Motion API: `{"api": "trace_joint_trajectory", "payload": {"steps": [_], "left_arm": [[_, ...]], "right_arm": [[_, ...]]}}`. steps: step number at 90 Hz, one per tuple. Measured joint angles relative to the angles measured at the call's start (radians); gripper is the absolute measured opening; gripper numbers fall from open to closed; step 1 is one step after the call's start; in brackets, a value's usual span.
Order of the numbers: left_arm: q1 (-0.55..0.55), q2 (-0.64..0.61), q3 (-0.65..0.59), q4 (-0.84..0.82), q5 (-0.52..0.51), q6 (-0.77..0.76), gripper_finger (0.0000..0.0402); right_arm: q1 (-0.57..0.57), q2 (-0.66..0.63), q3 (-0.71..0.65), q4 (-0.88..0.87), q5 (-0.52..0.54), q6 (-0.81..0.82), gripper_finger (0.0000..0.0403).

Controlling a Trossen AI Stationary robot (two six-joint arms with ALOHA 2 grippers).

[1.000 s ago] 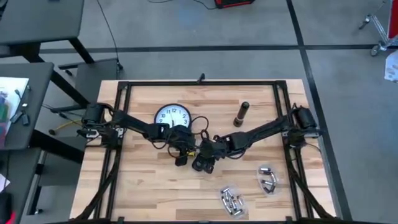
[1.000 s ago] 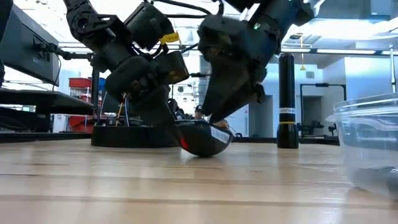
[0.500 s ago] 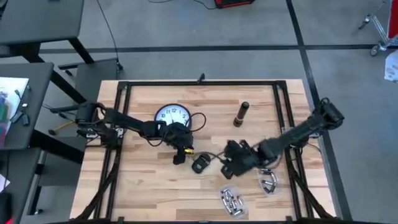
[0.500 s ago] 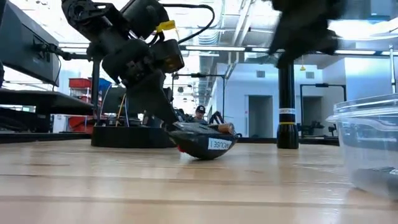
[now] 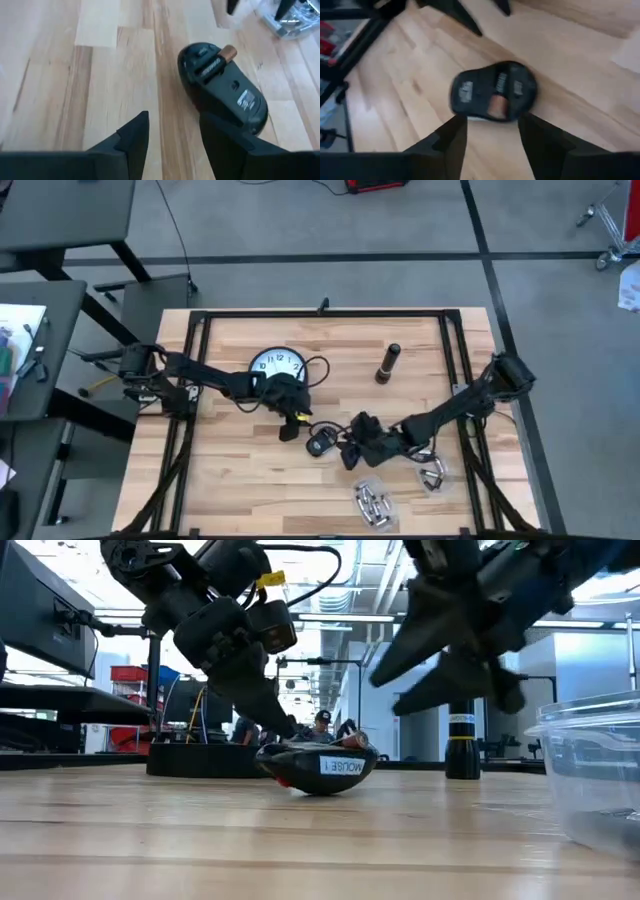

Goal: Insert battery
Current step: Insert the brown battery into the black computer mouse battery compartment

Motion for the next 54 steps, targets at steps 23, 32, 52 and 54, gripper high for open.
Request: {"api": "trace_joint_trajectory", "payload": {"steps": [23, 32, 52, 54], "left_arm": [[0.000, 0.000, 0.000, 0.007, 0.007, 0.111, 0.0155], [0.000, 0.010, 0.000, 0.033, 0.010, 0.158, 0.0155], [-0.002, 0.064, -0.001, 0.089, 0.075, 0.183, 0.0155], [-0.002, 0.064, -0.001, 0.091, 0.076, 0.189, 0.0155]], "right_arm": [[0.017, 0.001, 0.001, -0.007, -0.016, -0.200, 0.0009], [0.036, 0.013, 0.001, 0.006, -0.016, -0.205, 0.0006], [0.030, 0.083, 0.018, 0.070, 0.004, -0.217, 0.0000], [0.028, 0.087, 0.021, 0.069, 0.006, -0.218, 0.0000]]}}
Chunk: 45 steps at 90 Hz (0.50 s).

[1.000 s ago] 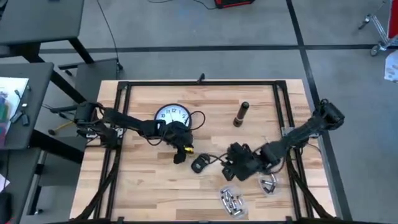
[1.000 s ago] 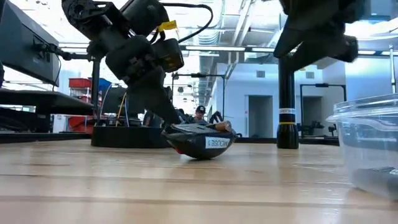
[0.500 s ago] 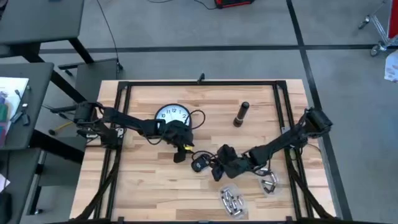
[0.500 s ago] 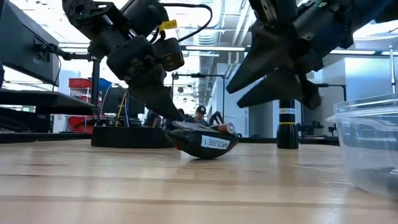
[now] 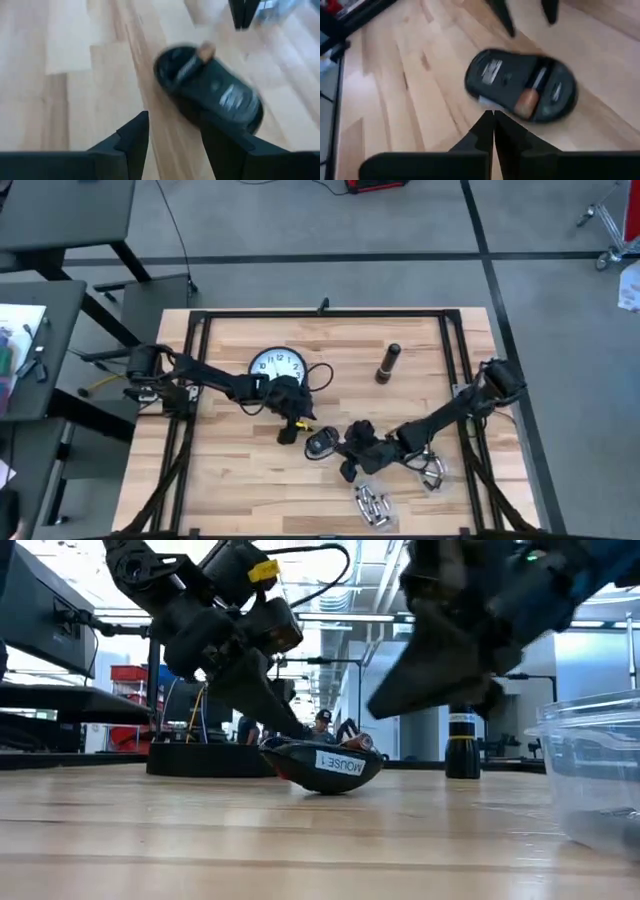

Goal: Insert battery
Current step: Insert the brown battery into the black computer mouse battery compartment

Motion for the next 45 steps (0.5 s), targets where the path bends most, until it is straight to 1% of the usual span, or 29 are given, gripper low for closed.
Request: {"api": "trace_joint_trajectory", "payload": {"steps": [17, 25, 34, 45], "left_arm": [[0.000, 0.000, 0.001, 0.010, 0.013, 0.020, 0.0155], [-0.004, 0.032, 0.003, 0.033, 0.023, 0.002, 0.0155], [-0.010, 0.072, 0.008, 0.054, 0.030, -0.023, 0.0155], [-0.014, 0.094, 0.029, 0.062, 0.030, -0.031, 0.0155]], "right_arm": [[-0.020, 0.013, 0.006, -0.008, -0.008, -0.008, 0.0000], [-0.023, 0.013, 0.006, -0.012, -0.013, -0.028, 0.0000], [-0.023, 0.012, 0.006, -0.011, -0.044, -0.028, 0.0000], [-0.025, 0.012, 0.005, -0.039, -0.036, -0.028, 0.0000]]}}
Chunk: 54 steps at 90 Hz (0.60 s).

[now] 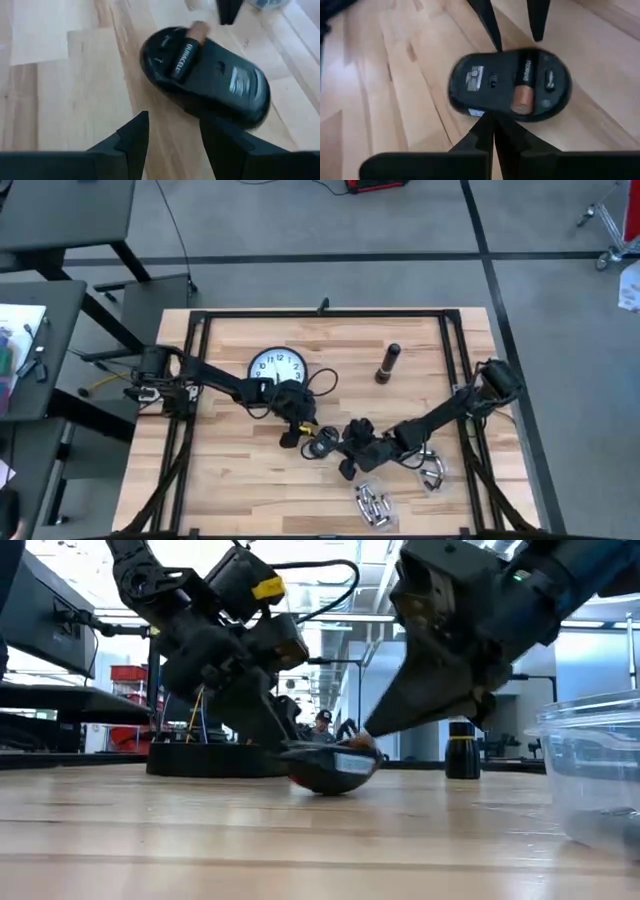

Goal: Insert battery
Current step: Insert the brown battery into the black computer mouse battery compartment

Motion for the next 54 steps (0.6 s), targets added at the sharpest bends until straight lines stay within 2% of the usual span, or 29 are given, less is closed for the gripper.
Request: {"api": "trace_joint_trajectory", "payload": {"steps": [28, 54], "left_arm": [[0.003, 0.000, 0.007, -0.005, -0.001, -0.003, 0.0155], [0.003, 0.000, 0.006, -0.004, -0.001, -0.030, 0.0155]], "right_arm": [[-0.019, -0.025, -0.001, -0.005, 0.010, 0.009, 0.0000], [-0.024, -0.078, -0.001, -0.148, 0.019, 0.239, 0.0000]]}}
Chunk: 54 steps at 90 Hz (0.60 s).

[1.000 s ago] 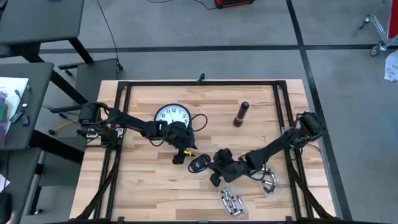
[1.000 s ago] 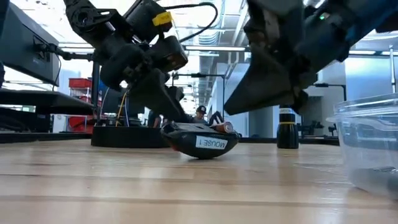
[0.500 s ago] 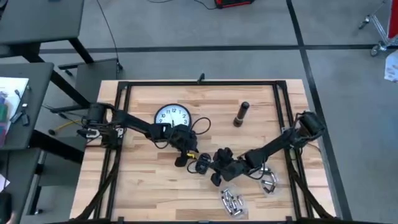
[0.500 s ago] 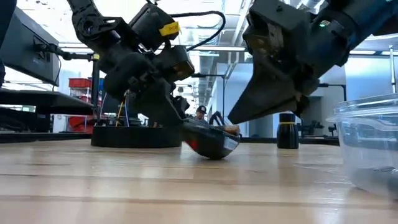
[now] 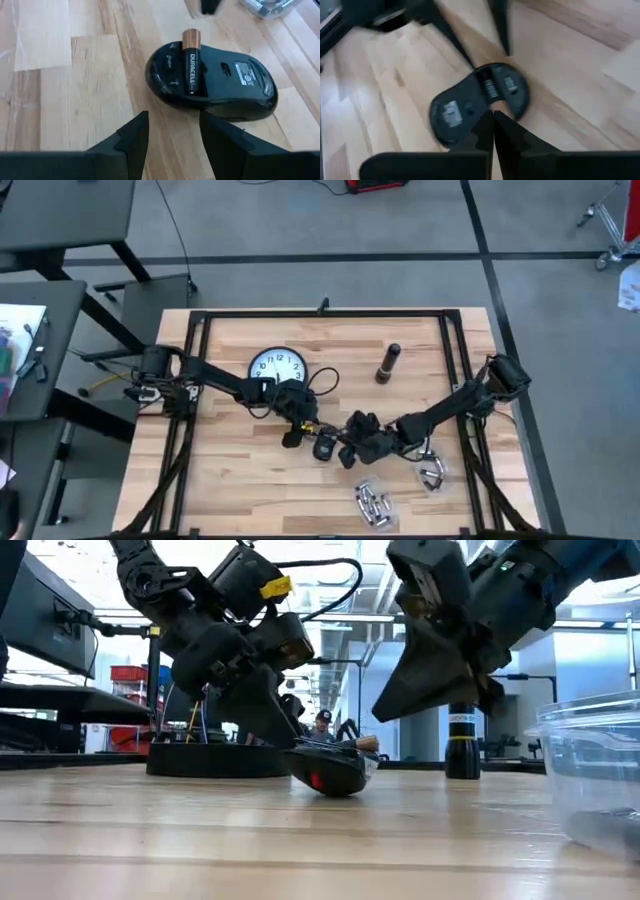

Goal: Insert battery
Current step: Insert the brown battery into the black computer mouse battery compartment

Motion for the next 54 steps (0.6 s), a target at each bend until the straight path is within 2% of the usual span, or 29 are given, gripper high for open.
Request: {"api": "trace_joint_trajectory", "payload": {"steps": [54], "left_arm": [[0.000, 0.000, 0.000, 0.011, -0.002, -0.019, 0.0155]], "right_arm": [[0.008, 0.045, 0.000, 0.054, -0.028, 0.018, 0.0000]]}}
